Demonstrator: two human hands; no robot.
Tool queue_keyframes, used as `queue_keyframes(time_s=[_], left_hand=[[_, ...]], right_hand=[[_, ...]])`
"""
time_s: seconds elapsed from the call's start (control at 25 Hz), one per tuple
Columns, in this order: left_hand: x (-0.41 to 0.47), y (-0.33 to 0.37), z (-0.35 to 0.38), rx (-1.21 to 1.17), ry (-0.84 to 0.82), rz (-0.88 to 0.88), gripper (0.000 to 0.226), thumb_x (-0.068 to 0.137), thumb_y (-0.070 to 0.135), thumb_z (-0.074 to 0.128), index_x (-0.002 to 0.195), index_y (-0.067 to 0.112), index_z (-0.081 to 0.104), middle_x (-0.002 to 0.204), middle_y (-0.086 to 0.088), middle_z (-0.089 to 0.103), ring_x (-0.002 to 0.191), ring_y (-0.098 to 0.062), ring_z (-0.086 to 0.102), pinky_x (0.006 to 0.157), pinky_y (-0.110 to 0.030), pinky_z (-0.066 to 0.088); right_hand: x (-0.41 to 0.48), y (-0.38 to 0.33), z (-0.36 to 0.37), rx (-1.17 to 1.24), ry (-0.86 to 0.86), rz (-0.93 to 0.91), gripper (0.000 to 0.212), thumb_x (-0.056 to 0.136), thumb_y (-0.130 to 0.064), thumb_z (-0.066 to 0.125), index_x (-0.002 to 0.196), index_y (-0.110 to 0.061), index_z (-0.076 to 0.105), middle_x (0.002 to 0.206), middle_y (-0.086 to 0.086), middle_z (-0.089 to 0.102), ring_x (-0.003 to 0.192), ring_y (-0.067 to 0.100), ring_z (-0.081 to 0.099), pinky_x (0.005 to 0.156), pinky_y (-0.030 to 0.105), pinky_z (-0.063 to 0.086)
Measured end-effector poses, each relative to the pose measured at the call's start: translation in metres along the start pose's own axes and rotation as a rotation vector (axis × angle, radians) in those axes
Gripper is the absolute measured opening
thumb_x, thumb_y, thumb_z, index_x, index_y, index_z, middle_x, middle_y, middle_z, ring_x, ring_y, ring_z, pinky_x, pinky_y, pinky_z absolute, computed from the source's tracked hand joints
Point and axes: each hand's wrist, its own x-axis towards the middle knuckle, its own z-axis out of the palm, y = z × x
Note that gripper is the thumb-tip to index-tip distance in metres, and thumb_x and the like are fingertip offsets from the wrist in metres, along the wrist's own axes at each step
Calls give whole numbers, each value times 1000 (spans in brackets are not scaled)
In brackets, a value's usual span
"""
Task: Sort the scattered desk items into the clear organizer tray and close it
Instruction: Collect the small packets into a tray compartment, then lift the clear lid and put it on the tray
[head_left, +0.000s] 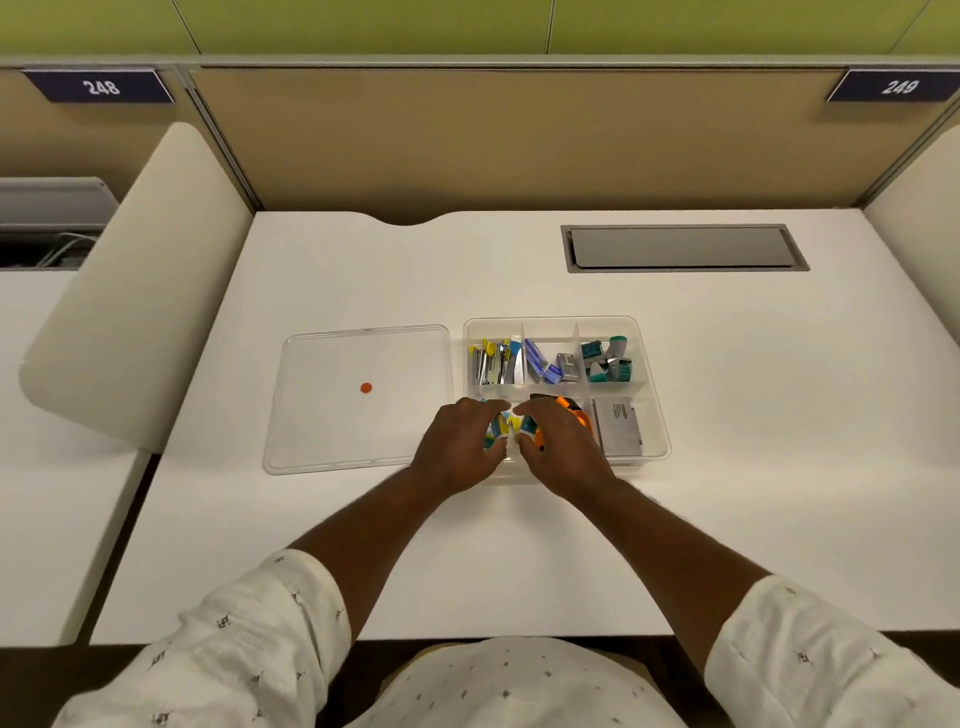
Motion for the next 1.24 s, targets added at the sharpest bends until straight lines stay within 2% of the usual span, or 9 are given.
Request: queue_keyframes(time_s=[0.16,0.28,0.48,0.72,0.88,1.0,1.12,1.24], left_hand=[[2,-6,-3,-5,2,64,57,85,51,66,136,30,51,134,3,61,119,-18,55,103,-35,41],[2,-16,-6,-16,40,109,56,85,50,66,135,28,52,132,4,61,118,-17,56,105,-34,40],[-4,-42,-17,3,126,79,59,87,48,63,139,23,50,143,2,52,134,-18,45,114,-36,32],[-20,-100,-29,33,237,-142,60,89,46,62,141,22,47,153,0,42,144,-19,33,115,-42,29],[-33,-141,-41,78,227,-371,67,89,46,60,145,14,40,154,-8,38,144,-27,33,113,-50,33],[-39,-163,-48,135,121,-535,75,90,47,58,151,13,29,159,-11,26,148,-31,22,114,-56,24],[-44,-180,-52,171,75,-610,79,91,52,55,153,15,22,161,-11,19,149,-32,15,116,-58,18],[-45,-188,-55,174,101,-706,81,90,54,54,153,14,21,161,-16,15,149,-36,11,116,-59,17]], right_hand=[[2,-5,2,-16,6,-8,47,91,-31,69,134,-21,54,136,0,58,124,17,53,97,24,38],[7,-8,4,-52,-14,-39,54,92,-34,67,141,-20,49,149,0,48,135,20,44,108,33,38],[16,-31,18,-4,9,-78,53,93,-30,66,141,-22,46,156,1,36,138,22,42,103,29,43],[29,-75,56,7,-88,-228,54,97,-39,56,146,-25,39,164,-6,19,147,15,28,108,29,33],[41,-99,85,-18,-220,-121,70,96,-35,58,154,-18,24,166,5,4,152,22,11,118,35,26],[48,-108,104,-58,-293,-15,76,95,-33,58,155,-11,18,165,15,-2,152,31,3,120,42,20],[52,-112,116,-94,-272,87,78,93,-33,58,154,-9,17,164,21,0,151,38,2,121,45,18],[59,-114,121,-127,-263,164,81,90,-32,57,155,-8,14,162,25,-3,151,41,-2,121,48,19]])
